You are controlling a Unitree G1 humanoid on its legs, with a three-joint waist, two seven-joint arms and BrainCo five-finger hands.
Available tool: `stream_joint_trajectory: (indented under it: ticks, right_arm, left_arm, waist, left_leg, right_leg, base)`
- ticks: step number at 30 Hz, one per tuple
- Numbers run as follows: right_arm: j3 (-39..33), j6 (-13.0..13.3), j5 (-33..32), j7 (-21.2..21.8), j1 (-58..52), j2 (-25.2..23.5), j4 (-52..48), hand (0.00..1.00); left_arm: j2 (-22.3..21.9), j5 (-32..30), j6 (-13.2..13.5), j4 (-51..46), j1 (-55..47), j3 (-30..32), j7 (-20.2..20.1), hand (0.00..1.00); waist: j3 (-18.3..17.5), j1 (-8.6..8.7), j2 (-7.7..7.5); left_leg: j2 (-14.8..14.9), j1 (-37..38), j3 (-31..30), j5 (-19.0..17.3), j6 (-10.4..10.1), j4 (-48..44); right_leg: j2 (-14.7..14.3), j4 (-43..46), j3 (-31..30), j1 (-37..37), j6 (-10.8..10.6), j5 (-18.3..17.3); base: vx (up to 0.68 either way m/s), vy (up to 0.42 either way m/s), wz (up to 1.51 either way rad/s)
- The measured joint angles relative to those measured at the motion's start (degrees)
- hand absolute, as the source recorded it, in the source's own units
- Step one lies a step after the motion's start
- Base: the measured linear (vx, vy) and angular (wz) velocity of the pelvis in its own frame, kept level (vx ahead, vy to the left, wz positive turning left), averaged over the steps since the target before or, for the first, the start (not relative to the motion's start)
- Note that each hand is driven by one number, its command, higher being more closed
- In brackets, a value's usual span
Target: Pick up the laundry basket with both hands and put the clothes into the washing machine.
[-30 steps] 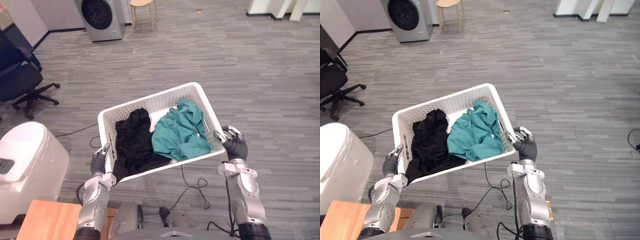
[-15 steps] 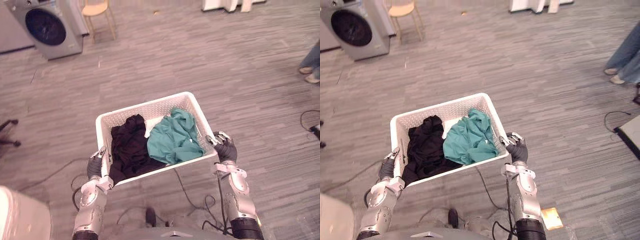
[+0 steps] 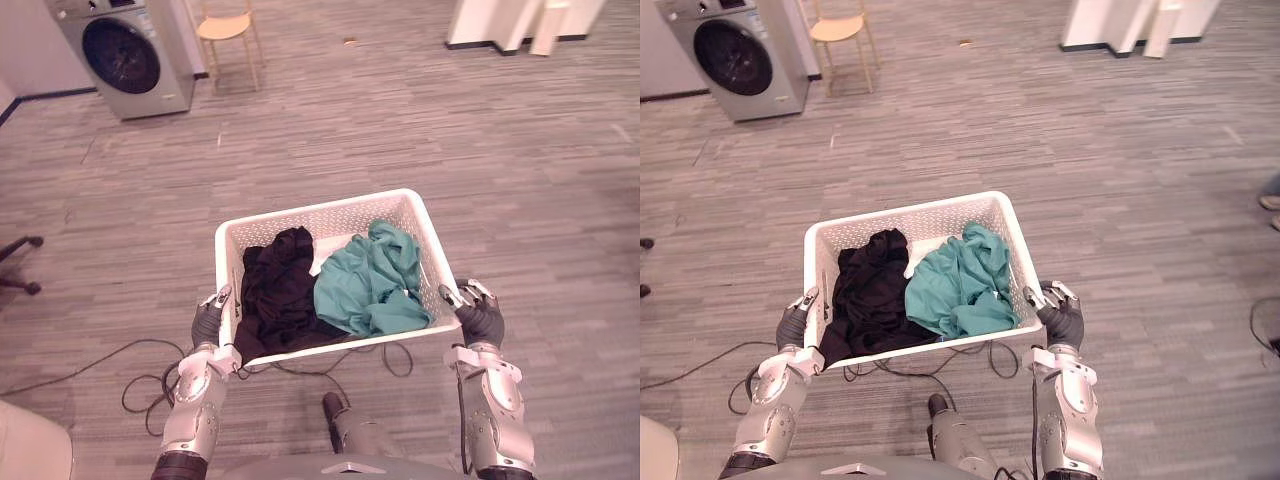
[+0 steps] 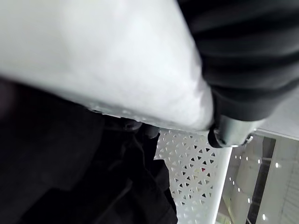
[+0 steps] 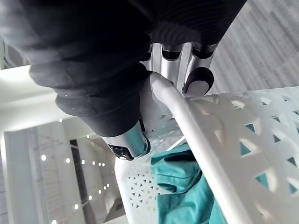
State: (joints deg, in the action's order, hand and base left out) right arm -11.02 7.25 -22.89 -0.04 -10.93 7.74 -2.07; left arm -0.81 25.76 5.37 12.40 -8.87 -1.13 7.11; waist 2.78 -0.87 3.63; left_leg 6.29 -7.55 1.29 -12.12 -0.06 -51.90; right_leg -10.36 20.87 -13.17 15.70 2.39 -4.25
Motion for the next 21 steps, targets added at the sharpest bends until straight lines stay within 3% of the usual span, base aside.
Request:
stream_joint_trajectory:
  ticks: [1,3,5,7,9,10,11,13,14,15,16,17,18,19,20,21]
  right_arm:
    - [0.3,0.0,0.0,0.0,-0.8,0.0,-1.3,1.00]
    - [0.4,0.0,0.0,-0.1,-1.6,0.4,-3.7,1.00]
    - [0.1,0.0,0.1,-0.2,-1.4,2.1,-3.9,1.00]
    - [-0.1,-0.2,0.2,-0.5,-0.9,3.6,-3.4,1.00]
    - [-0.4,-0.1,0.7,-0.4,2.0,4.4,-1.7,1.00]
    - [-0.2,-0.1,0.8,-0.1,3.3,4.8,-0.2,1.00]
    - [0.3,-0.2,1.2,-0.2,5.3,5.1,2.5,1.00]
    - [0.6,-0.3,2.3,-0.2,5.6,5.0,3.5,1.00]
    - [0.7,-0.3,2.6,-0.3,5.5,4.7,3.6,1.00]
    - [0.8,-0.3,2.7,-0.2,5.2,4.5,3.7,1.00]
    - [0.4,-0.3,3.0,-0.2,5.2,4.4,4.1,1.00]
    - [-0.4,-0.3,3.0,-0.1,5.5,4.0,5.6,1.00]
    - [-0.5,-0.4,3.0,-0.1,5.6,3.4,6.7,1.00]
    - [-0.1,-0.5,3.1,0.0,5.7,3.3,7.1,1.00]
    - [0.9,-0.7,3.7,0.4,6.4,3.1,7.6,1.00]
    - [1.4,-0.8,4.5,0.7,6.4,2.8,7.6,1.00]
  left_arm:
    - [-0.2,0.1,0.0,0.0,-1.2,0.0,0.0,1.00]
    - [-0.5,0.2,0.1,-0.1,-1.6,0.2,0.0,1.00]
    - [-1.6,0.2,0.1,-0.2,-1.6,0.0,-0.2,1.00]
    - [-2.5,0.2,0.1,-0.2,-1.8,0.0,-0.3,1.00]
    - [-2.7,0.1,0.3,-0.5,-2.4,0.7,-0.4,1.00]
    - [-2.6,0.1,0.4,-0.6,-2.3,0.7,-0.4,1.00]
    - [-2.4,0.0,0.4,-0.5,-2.1,0.6,-0.4,1.00]
    - [-2.5,0.0,0.3,-0.3,-2.3,1.0,-0.4,1.00]
    - [-2.3,0.0,0.3,-0.3,-2.6,1.2,-0.4,1.00]
    - [-2.1,-0.1,0.3,-0.2,-2.3,1.2,-0.4,1.00]
    - [-2.0,-0.2,0.3,-0.2,-2.1,1.0,-0.4,1.00]
    - [-2.0,-0.7,0.0,0.2,-1.7,0.8,-0.4,1.00]
    - [-1.5,-1.1,0.0,0.9,-1.6,0.9,-0.1,1.00]
    - [-1.3,-1.1,0.0,1.1,-1.7,0.9,0.2,1.00]
    - [-0.8,-1.1,0.0,1.4,-1.7,1.5,0.5,1.00]
    - [0.1,-1.1,0.0,1.4,-1.5,2.0,0.5,1.00]
  waist:
    - [0.1,-0.87,0.06]
    - [0.4,-1.60,-0.27]
    - [0.4,-1.85,-0.39]
    - [0.3,-2.18,0.22]
    - [0.0,-2.47,1.02]
    - [-0.1,-2.53,1.19]
    - [-0.1,-2.53,1.18]
    - [-0.3,-3.26,1.35]
    - [-1.4,-3.28,0.45]
    - [-1.7,-2.53,-1.28]
    - [-1.7,-2.23,-2.00]
    - [-1.7,-1.90,-2.85]
    - [-1.8,-1.85,-3.11]
    - [-1.8,-1.89,-3.18]
    - [-1.7,-2.12,-3.05]
    - [-1.7,-1.84,-2.77]
  left_leg:
    - [2.8,-1.6,1.5,0.8,-0.6,-8.3]
    - [4.9,-5.9,4.8,0.5,-0.4,-11.7]
    - [3.9,-9.8,7.9,-1.3,-0.2,-2.5]
    - [1.0,-10.8,7.8,-1.7,-0.9,13.8]
    - [-2.3,-11.1,3.0,2.8,-5.0,38.4]
    - [-2.6,-12.1,2.3,3.9,-5.9,40.0]
    - [-3.1,-13.6,2.1,7.1,-6.0,41.2]
    - [-4.1,-13.4,3.8,13.3,-3.2,42.4]
    - [-5.9,-12.9,5.2,18.7,-1.4,42.0]
    - [-8.6,-11.4,6.6,19.5,0.4,42.6]
    - [-9.8,-9.9,6.8,19.6,0.9,43.4]
    - [-11.5,-7.5,6.6,18.8,2.1,44.4]
    - [-12.0,-4.2,6.0,18.0,3.3,45.7]
    - [-12.2,-2.8,5.8,17.8,3.5,46.2]
    - [-12.2,-0.3,4.8,17.7,3.6,46.6]
    - [-11.9,1.8,3.6,17.4,4.0,46.7]
  right_leg:
    - [-0.5,-0.9,0.2,-3.5,1.0,-1.4]
    - [0.1,-1.6,-0.4,-6.6,1.6,-4.2]
    - [2.1,-1.8,-0.4,-8.6,2.1,-6.6]
    - [3.4,-2.1,-0.6,-10.5,2.3,-7.8]
    - [3.9,-5.2,-2.7,-13.6,1.6,-8.7]
    - [3.8,-6.1,-3.3,-14.1,1.4,-8.8]
    - [4.0,-6.7,-4.7,-15.8,1.2,-9.9]
    - [4.9,-6.6,-7.1,-18.2,-0.2,-12.7]
    - [6.7,-4.4,-9.2,-18.2,-2.4,-14.8]
    - [8.4,0.5,-10.8,-17.1,-4.6,-16.0]
    - [8.9,4.0,-11.4,-16.4,-6.7,-16.4]
    - [8.7,12.9,-11.9,-14.2,-14.2,-15.3]
    - [7.5,23.7,-12.1,-10.9,-19.1,-11.3]
    - [7.0,28.1,-11.1,-9.2,-19.0,-11.2]
    - [6.8,33.8,-8.7,-5.8,-15.7,-12.4]
    - [7.1,35.5,-5.2,-2.9,-9.6,-14.5]
  base:
    - [0.40,-0.134,-0.08]
    - [0.40,-0.132,0.06]
    - [0.28,-0.054,0.16]
    - [0.34,0.008,-0.03]
    - [0.43,0.088,-0.33]
    - [0.45,0.126,-0.53]
    - [0.57,0.220,-0.66]
    - [0.52,0.230,-0.73]
    - [0.55,0.251,-0.51]
    - [0.69,0.291,-0.29]
    - [0.57,0.201,0.10]
    - [0.54,0.165,0.17]
    - [0.50,0.151,0.11]
    - [0.45,0.119,-0.07]
    - [0.40,0.100,-0.07]
    - [0.44,0.086,0.03]
